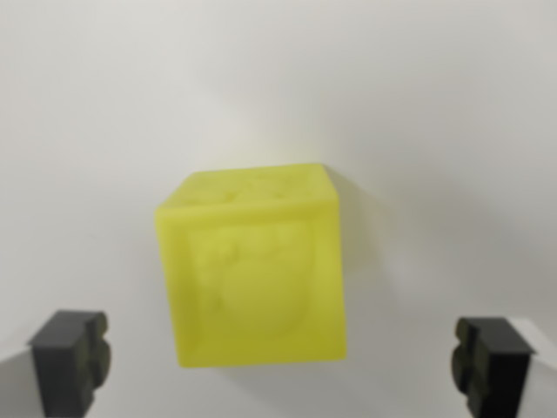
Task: Pick yellow cube
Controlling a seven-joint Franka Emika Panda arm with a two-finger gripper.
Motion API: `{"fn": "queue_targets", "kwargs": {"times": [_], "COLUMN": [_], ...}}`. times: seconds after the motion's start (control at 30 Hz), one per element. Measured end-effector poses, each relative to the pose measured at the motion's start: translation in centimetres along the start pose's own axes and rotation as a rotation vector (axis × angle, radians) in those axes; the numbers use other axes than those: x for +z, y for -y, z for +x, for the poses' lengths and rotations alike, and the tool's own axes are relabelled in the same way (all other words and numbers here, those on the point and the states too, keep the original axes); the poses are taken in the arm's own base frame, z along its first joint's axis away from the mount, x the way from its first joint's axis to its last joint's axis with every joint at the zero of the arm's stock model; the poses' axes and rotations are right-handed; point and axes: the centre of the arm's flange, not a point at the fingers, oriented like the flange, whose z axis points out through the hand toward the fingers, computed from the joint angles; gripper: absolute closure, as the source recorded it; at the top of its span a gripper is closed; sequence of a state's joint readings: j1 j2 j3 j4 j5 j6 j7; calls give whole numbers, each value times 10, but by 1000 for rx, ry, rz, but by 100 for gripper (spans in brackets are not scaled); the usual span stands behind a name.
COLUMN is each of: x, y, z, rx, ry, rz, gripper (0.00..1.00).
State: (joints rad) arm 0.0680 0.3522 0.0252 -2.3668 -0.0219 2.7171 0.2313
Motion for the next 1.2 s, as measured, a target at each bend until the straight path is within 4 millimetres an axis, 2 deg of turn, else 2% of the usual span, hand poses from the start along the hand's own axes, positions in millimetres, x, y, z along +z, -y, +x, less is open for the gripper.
{"fn": "queue_targets", "kwargs": {"times": [0.83, 1.17, 1.2], "x": [60, 63, 63], "y": [4, 4, 4], "z": [-7, -7, -7], "rx": [-48, -50, -50], "ry": [1, 0, 0], "rz": [1, 1, 1], "gripper": [0, 0, 100]}}
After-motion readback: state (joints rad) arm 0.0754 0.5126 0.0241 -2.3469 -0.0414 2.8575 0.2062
